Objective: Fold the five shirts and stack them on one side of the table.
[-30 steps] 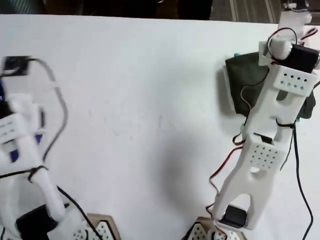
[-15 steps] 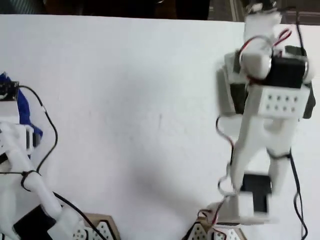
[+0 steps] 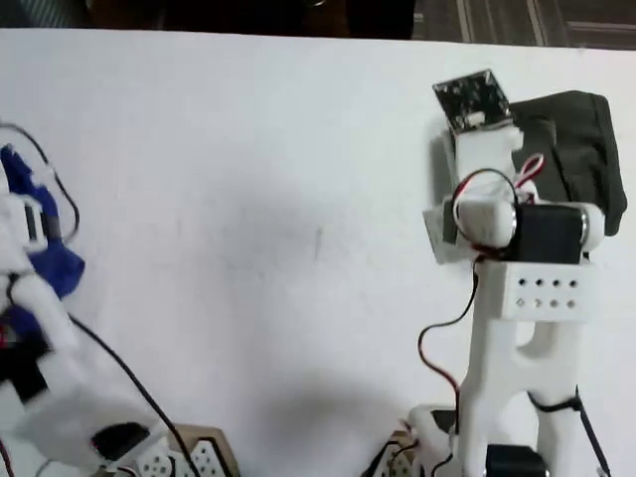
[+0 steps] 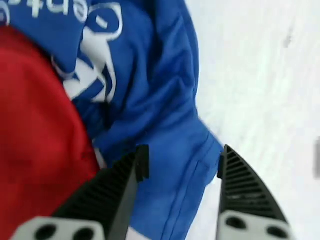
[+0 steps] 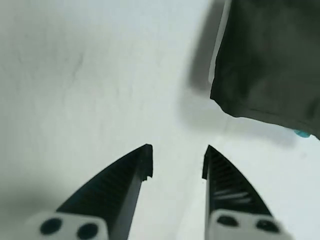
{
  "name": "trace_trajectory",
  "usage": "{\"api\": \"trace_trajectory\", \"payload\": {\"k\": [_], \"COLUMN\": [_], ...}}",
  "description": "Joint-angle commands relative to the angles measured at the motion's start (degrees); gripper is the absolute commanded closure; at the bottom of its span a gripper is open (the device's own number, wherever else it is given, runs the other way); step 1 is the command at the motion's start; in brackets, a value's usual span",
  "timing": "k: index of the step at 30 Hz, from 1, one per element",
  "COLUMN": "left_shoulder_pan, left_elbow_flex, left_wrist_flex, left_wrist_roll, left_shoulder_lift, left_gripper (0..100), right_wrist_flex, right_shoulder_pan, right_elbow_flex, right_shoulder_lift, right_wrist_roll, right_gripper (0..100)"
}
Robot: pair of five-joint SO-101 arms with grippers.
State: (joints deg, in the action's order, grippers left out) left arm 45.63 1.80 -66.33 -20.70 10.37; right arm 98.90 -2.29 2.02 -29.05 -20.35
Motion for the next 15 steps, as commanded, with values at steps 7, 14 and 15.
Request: {"api": "trace_trajectory", "payload": {"k": [7, 14, 15], "left_shoulder_pan": [-5.54, -4.75, -4.66], "left_elbow_flex": [-56.48, -84.26, -87.08], "left_wrist_flex": [-18.37, -22.95, -23.12], "left_wrist_roll": [13.01, 15.38, 15.3], "left_shoulder_lift": [36.57, 58.73, 61.1], "left_gripper": [76, 76, 76], "right_wrist_flex": [-2.33, -2.33, -2.42], "right_shoulder_pan": [-0.22, -0.13, -0.22], "right_elbow_flex": [8.35, 14.59, 15.38], "right_shoulder_lift": [-9.45, -14.99, -15.6], "right_wrist_roll": [-0.7, -0.7, -0.7], "right_gripper": [82.9, 82.9, 82.9]}}
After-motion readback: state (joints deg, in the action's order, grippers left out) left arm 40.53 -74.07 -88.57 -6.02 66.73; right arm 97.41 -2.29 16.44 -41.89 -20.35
